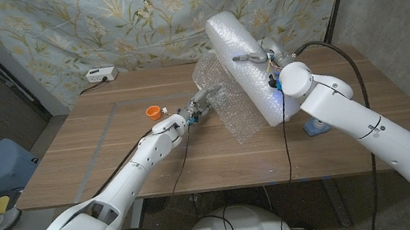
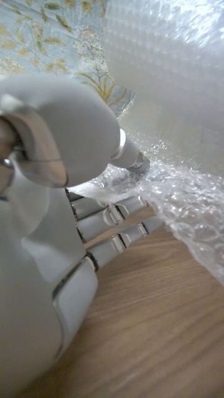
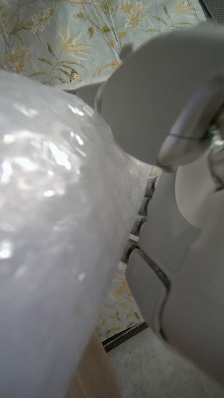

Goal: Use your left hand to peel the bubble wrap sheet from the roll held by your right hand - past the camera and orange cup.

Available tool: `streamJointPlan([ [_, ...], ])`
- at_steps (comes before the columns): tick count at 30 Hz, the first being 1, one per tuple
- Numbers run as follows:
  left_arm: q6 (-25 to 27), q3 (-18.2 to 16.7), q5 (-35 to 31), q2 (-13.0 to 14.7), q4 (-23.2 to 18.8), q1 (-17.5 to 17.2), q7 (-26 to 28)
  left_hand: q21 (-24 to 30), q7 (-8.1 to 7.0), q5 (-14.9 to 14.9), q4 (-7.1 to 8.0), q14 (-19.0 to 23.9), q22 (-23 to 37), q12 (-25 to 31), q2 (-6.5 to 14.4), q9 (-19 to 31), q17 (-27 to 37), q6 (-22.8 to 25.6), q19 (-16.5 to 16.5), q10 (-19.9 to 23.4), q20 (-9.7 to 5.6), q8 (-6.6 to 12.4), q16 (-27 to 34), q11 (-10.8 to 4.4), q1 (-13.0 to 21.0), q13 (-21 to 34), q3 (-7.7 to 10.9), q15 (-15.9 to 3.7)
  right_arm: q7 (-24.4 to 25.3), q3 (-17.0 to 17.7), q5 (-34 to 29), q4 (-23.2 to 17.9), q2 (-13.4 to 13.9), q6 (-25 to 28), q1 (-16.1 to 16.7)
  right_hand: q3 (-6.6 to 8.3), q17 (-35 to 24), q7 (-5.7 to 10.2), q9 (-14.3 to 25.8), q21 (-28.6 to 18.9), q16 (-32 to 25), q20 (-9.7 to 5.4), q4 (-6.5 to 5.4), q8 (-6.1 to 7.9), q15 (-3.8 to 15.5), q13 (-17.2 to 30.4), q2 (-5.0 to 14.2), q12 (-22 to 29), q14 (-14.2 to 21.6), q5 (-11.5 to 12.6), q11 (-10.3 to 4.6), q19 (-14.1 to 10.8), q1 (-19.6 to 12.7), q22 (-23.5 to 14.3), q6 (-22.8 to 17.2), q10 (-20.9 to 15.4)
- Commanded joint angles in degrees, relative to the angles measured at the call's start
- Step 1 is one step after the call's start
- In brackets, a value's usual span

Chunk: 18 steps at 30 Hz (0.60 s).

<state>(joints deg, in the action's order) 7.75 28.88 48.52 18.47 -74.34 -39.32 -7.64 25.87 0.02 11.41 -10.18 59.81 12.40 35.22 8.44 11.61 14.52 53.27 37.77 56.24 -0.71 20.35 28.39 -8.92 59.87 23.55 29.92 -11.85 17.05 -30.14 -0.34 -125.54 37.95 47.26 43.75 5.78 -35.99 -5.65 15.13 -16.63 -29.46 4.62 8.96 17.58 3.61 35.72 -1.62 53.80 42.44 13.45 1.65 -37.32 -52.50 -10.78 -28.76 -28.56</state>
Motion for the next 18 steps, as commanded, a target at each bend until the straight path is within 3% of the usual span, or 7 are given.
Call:
streamJointPlan([
  [1,4.5,0.0,1.9,2.7,-3.0,0.3,-1.9,0.4,0.78,-0.3,0.24,0.4,0.2,0.6,-0.1,0.3,0.2,1.1,-0.2,0.7,-0.13,-0.11,-0.1,-0.51,0.7,0.5,-0.14,0.17,0.2,2.7,6.7,0.6,2.2,-1.7,0.7,1.67,-0.2,-0.45,0.2,0.0,0.1,0.16,-1.12,-0.08,3.19,2.6,6.00,0.5,1.1,-0.3,0.12,-0.1,-5.6,-0.3,-0.3,-0.1],
  [4,5.3,-0.1,2.3,3.3,-3.7,0.3,-2.3,0.5,0.79,-0.3,0.31,0.4,0.2,0.7,-0.2,0.3,0.2,1.1,-0.2,0.8,-0.17,-0.17,-0.2,-0.50,0.7,0.6,-0.16,0.16,0.2,3.5,8.4,0.8,2.5,-2.2,1.0,1.70,-0.3,-0.49,0.2,0.0,0.1,0.12,-1.10,-0.13,3.12,2.6,6.02,0.5,1.1,-0.4,0.30,-0.2,-5.6,-0.3,-0.3,-0.1],
  [9,6.1,-0.3,3.1,4.1,-4.4,0.3,-2.8,0.6,0.76,-0.3,0.41,0.4,0.2,0.7,-0.2,0.3,0.2,1.2,-0.3,0.5,-0.18,-0.25,-0.3,-0.44,0.8,0.9,-0.19,0.30,-1.5,7.9,15.5,2.6,1.9,-5.4,2.7,1.73,-0.5,-0.54,0.2,0.1,0.1,0.14,-1.11,-0.23,3.12,2.5,6.09,0.4,1.1,-0.6,0.06,-0.2,-5.5,-0.3,-0.4,-0.1],
  [18,7.0,0.0,4.1,4.2,-2.9,1.5,-5.6,0.8,0.77,-0.3,0.49,0.3,0.2,0.8,-0.2,0.4,0.4,1.0,-0.5,0.4,-0.19,-0.46,-0.4,-0.58,0.9,1.2,-0.26,0.33,-0.9,9.4,21.3,4.4,2.4,-7.2,2.7,1.83,-0.7,-0.62,0.3,0.1,0.2,0.18,-1.01,-0.40,3.04,2.2,6.15,0.2,1.1,-0.9,0.40,-0.1,-5.6,-0.3,-0.4,0.1],
])
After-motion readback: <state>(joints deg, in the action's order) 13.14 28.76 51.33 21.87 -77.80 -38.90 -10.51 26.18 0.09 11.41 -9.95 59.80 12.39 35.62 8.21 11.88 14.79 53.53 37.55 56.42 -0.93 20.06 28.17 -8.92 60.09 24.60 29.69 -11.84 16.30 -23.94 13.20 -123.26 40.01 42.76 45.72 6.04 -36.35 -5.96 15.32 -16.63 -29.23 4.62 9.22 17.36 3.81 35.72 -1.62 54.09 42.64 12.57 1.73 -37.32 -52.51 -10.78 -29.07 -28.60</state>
